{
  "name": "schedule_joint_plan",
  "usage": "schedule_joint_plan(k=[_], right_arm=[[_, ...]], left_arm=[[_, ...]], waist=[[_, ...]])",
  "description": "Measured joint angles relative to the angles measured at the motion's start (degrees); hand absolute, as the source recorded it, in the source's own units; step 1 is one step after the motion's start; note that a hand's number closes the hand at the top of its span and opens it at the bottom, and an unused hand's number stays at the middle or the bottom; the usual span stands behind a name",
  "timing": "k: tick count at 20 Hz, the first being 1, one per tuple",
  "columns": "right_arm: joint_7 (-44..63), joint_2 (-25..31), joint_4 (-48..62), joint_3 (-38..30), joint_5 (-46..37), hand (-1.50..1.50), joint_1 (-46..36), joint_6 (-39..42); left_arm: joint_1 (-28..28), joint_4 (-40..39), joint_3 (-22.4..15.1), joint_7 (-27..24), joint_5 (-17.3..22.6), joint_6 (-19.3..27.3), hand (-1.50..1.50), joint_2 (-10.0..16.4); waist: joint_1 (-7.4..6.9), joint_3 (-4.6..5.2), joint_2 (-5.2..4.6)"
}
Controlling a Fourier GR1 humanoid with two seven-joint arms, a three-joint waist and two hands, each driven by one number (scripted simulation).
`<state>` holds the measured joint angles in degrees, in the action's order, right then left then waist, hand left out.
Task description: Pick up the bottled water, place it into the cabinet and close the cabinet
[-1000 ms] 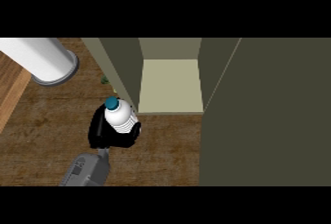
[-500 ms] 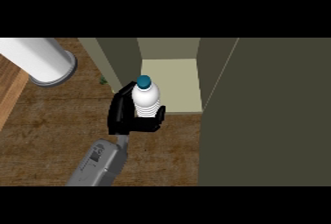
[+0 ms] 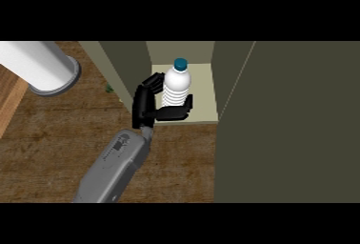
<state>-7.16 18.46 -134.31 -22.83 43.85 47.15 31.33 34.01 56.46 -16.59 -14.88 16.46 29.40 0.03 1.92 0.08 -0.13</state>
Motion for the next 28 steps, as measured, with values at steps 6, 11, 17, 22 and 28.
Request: schedule_joint_plan(k=[6, 11, 17, 22, 28], right_arm=[[0.3, 0.9, 0.2, -1.0, 1.0, -1.5, 0.1, 0.4], [0.4, 1.2, 0.5, -0.8, 1.9, -1.5, -0.6, 0.6], [0.3, 1.5, 0.9, -0.9, 2.4, -1.5, -1.4, 1.7], [0.8, 1.5, 1.0, 0.2, 2.9, -1.5, -2.1, 1.5], [0.6, 1.2, 1.3, 0.4, 3.2, -1.5, -2.4, 2.4]], left_arm=[[6.7, -9.5, 1.5, -1.5, 3.3, -0.1, 1.5, 0.0], [12.9, -18.3, 2.9, -4.3, 6.0, 0.6, 1.5, 0.0], [20.2, -27.9, 4.8, -8.2, 7.5, 1.5, 1.5, 0.0], [24.5, -35.0, 5.8, -11.1, 7.0, 2.6, -1.5, 0.3], [29.4, -42.0, 6.4, -11.1, 5.6, 3.3, -1.5, 0.3]], waist=[[0.42, 0.02, -0.17], [1.07, 0.03, -0.42], [1.62, 0.02, -0.63], [2.11, 0.03, -0.89], [2.43, 0.0, -1.04]])
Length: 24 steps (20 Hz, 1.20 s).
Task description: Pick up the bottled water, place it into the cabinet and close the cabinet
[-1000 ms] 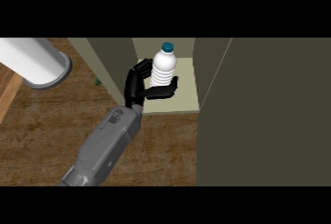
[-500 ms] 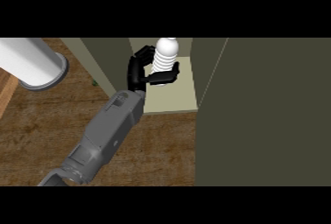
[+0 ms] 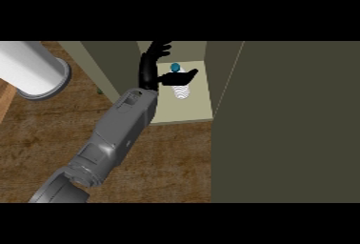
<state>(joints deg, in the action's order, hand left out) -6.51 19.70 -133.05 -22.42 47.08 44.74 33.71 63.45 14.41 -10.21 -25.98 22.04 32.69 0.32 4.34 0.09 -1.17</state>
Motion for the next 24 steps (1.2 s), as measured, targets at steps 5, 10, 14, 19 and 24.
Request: schedule_joint_plan(k=[5, 10, 14, 19, 24], right_arm=[[0.6, 0.0, 0.0, 0.6, 0.2, -1.5, -1.0, -0.6], [1.0, 0.9, 0.2, -0.4, 0.5, -1.5, -2.1, -1.2], [0.8, 0.4, 0.2, -0.6, 0.6, -1.5, -1.9, -0.7], [1.5, 0.9, 0.2, -1.3, 0.9, -1.5, -2.7, -1.0], [2.5, 0.8, -0.1, -1.1, 1.1, -1.5, -2.9, -1.0]], left_arm=[[2.0, -3.5, 1.1, -1.0, -0.2, -0.5, -1.5, 0.3], [3.0, -4.4, 1.6, -3.6, -0.5, -1.7, -1.5, 0.1], [3.2, -3.1, 3.4, -7.2, 0.7, -4.3, -1.5, -0.1], [3.1, -1.6, 3.1, -10.4, 2.0, -6.6, -1.5, -0.3], [1.7, 1.9, 1.1, -11.0, 5.4, -7.3, -1.5, -0.3]], waist=[[0.08, 0.02, -0.22], [-0.04, 0.02, -0.17], [-0.13, 0.03, -0.03], [-0.08, 0.01, 0.18], [-0.28, -0.01, 0.61]])
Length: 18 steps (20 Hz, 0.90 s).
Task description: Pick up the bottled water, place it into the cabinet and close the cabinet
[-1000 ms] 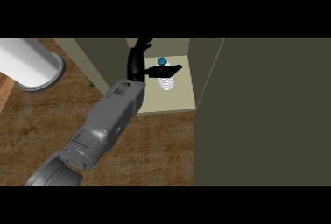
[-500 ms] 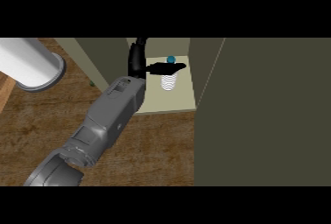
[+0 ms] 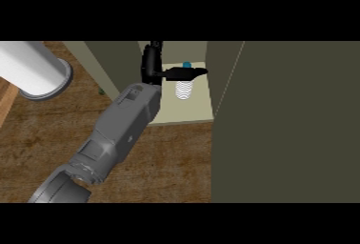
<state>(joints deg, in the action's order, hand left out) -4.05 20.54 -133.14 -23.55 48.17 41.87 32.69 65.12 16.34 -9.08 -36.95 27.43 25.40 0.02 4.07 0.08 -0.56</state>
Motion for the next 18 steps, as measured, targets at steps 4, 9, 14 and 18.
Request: schedule_joint_plan(k=[4, 9, 14, 18], right_arm=[[1.0, 0.4, -0.3, -0.9, 0.3, -1.5, -0.2, -1.2], [1.8, 0.3, -0.5, -1.6, 0.7, -1.5, -0.2, -2.1], [2.1, -1.8, -0.6, -0.3, 0.7, -1.5, -0.3, -2.5], [2.0, -1.7, -0.5, -2.2, 0.9, -1.5, 0.5, -1.3]], left_arm=[[-2.7, 4.9, -3.2, 0.5, 2.4, 0.3, -1.5, 0.0], [-8.8, 13.0, -8.5, 1.5, 6.2, 0.1, -1.5, 0.0], [-17.0, 24.1, -14.8, 3.7, 8.1, 1.1, -1.5, 0.0], [-24.8, 34.3, -19.4, 5.0, 8.0, 4.0, -1.5, 0.0]], waist=[[-0.98, 0.0, 0.4], [-1.84, 0.0, 0.76], [-3.21, -0.02, 1.04], [-3.84, -0.03, 1.19]])
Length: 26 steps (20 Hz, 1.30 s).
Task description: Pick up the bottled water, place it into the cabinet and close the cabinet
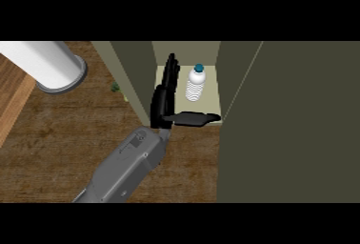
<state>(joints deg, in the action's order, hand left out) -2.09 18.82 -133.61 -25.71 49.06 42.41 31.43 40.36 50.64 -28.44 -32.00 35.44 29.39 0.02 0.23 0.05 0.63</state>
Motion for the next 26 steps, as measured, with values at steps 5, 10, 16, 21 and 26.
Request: schedule_joint_plan(k=[5, 10, 16, 21, 26], right_arm=[[0.2, -1.4, -0.4, 1.0, 0.1, -1.5, 0.3, -0.6], [0.7, -0.4, -0.3, 0.2, 0.1, 1.5, -0.5, 0.0], [1.9, 0.9, -0.5, 2.1, 0.1, 1.5, -0.4, 3.2], [2.9, 1.8, -0.6, 3.5, 0.2, 1.5, 0.8, 5.6], [4.1, 3.2, -0.7, 6.5, -0.1, 1.5, 1.8, 10.7]], left_arm=[[-11.2, 11.7, -5.2, -0.5, -0.8, 1.8, -1.5, 0.6], [-19.9, 22.7, -9.9, 0.9, -2.2, 2.0, 1.5, 2.7], [-29.1, 33.7, -14.7, 2.1, -3.9, 0.4, 1.5, 8.7], [-36.9, 41.6, -14.6, 1.2, -3.9, -2.5, 1.5, 16.8], [-41.4, 46.1, -11.9, 0.9, -2.7, -5.2, 1.5, 23.3]], waist=[[-0.45, 0.02, -0.04], [-0.54, 0.0, -0.14], [-0.37, 0.01, -0.18], [-0.34, 0.03, -0.23], [-0.26, 0.06, -0.22]])
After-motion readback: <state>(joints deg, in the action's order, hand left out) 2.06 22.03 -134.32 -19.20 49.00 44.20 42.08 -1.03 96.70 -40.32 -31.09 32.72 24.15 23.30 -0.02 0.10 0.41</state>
